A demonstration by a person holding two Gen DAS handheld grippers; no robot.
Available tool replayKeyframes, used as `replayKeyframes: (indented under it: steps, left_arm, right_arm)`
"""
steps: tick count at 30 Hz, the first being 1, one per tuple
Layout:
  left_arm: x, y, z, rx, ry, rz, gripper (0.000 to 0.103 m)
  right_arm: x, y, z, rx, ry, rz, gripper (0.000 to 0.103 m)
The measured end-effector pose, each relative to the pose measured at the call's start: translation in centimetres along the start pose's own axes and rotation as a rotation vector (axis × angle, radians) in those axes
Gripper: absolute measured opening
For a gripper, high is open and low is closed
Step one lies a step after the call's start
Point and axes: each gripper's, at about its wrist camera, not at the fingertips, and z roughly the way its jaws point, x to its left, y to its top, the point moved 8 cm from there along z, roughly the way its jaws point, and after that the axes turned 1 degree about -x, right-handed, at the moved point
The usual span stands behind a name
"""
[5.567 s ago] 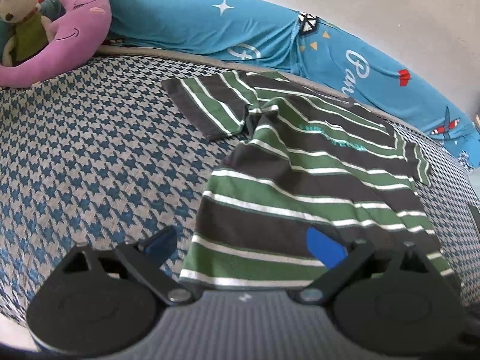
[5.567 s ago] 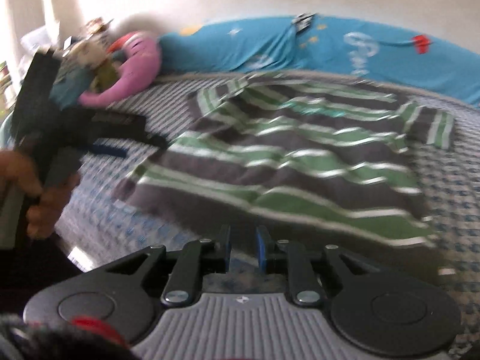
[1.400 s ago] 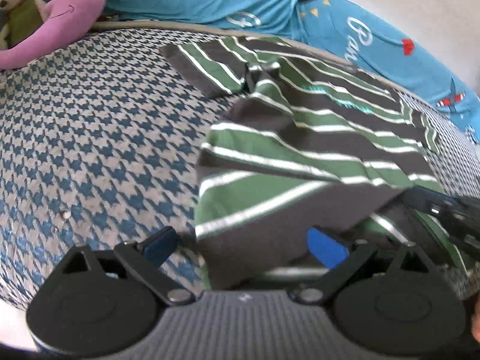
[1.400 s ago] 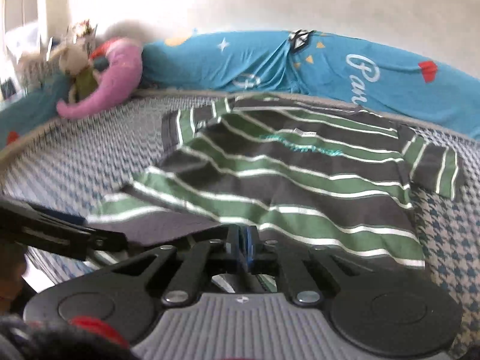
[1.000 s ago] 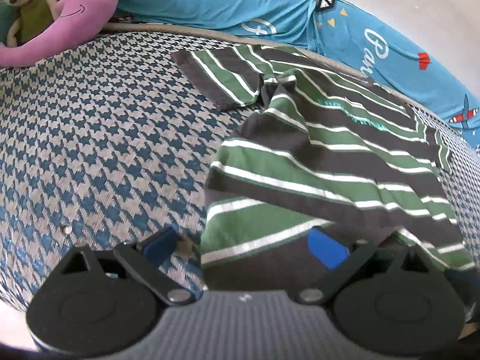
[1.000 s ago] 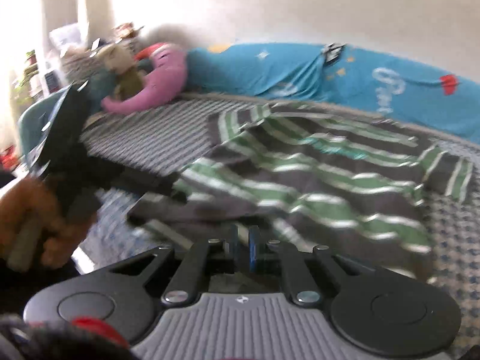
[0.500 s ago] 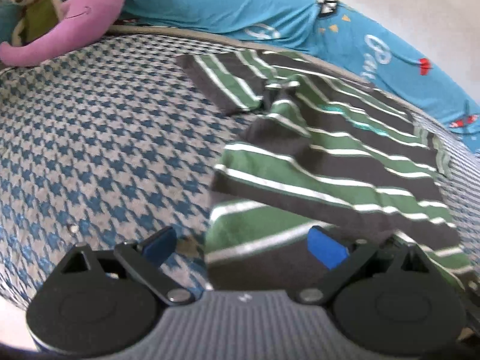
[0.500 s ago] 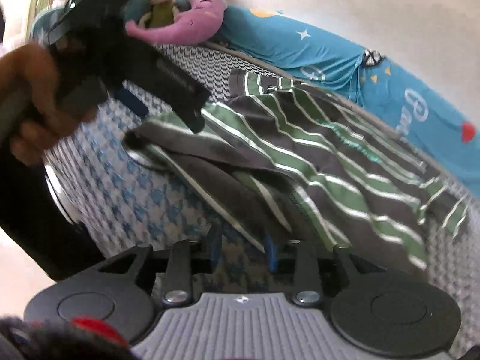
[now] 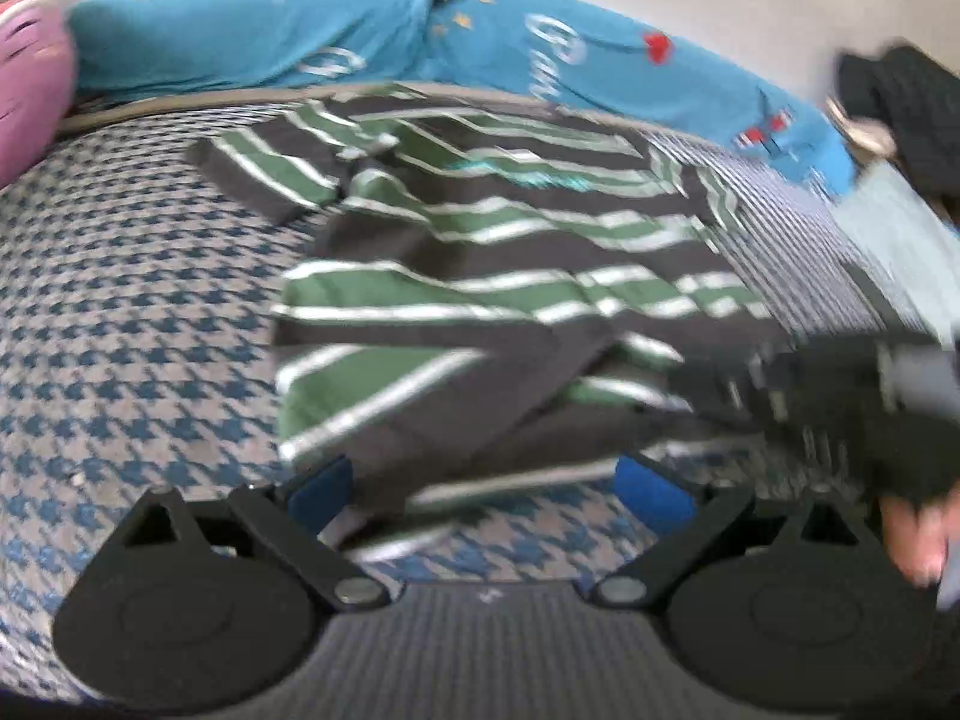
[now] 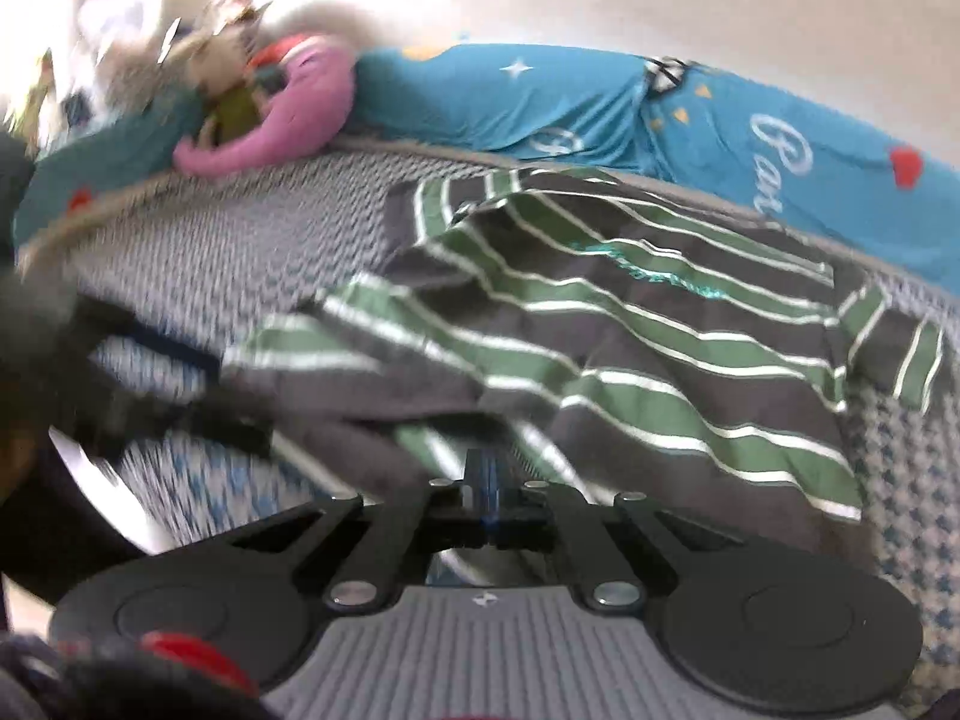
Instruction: Fold clothes
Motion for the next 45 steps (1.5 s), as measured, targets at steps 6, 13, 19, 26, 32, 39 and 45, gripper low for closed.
replayKeyframes:
  steps: [6,13,19,26,32,39,45]
  left_arm:
    - [-0.3,-0.7,1.5,0.036,0.071,0.079,0.098]
    - [0.0,-1.0,2.3,0.052,0.156,0.128,0.098]
    - [0.1,-1.0,2.8,0.046,0.207,0.148,0.098]
    - [0.4,-0.4,2.7,0.021,0.21,0.108,0.097]
    - [1.1,0.4,2.6,0.0,0.206,0.049,0.096]
    - [1.3,0.8,2.7,-0.004,0.202,0.016,0.096]
    - [1.4,1.1,3.0,-0.007,0.207,0.001,0.096]
  right_arm:
    - [0.6,-0.5,-1.3,0.013,0.006,-0.064,0.002]
    - [2.6,-3.6,-1.3,0.083,0.007,-0.227,0.007]
    - [3.4,-5.0,-1.0,0.09,-0.035,-0.347,0.019]
    - [3.1,-4.5,-0.7,0.047,-0.107,-0.372,0.007]
    - [1.9,-3.3,-0.7,0.02,-0.127,-0.286,0.001]
    - [1.9,-3.1,-1.9,0.029,-0.068,-0.24,0.002]
    - [2.7,-4.6,-1.9,0.071,-0.062,-0.333,0.018]
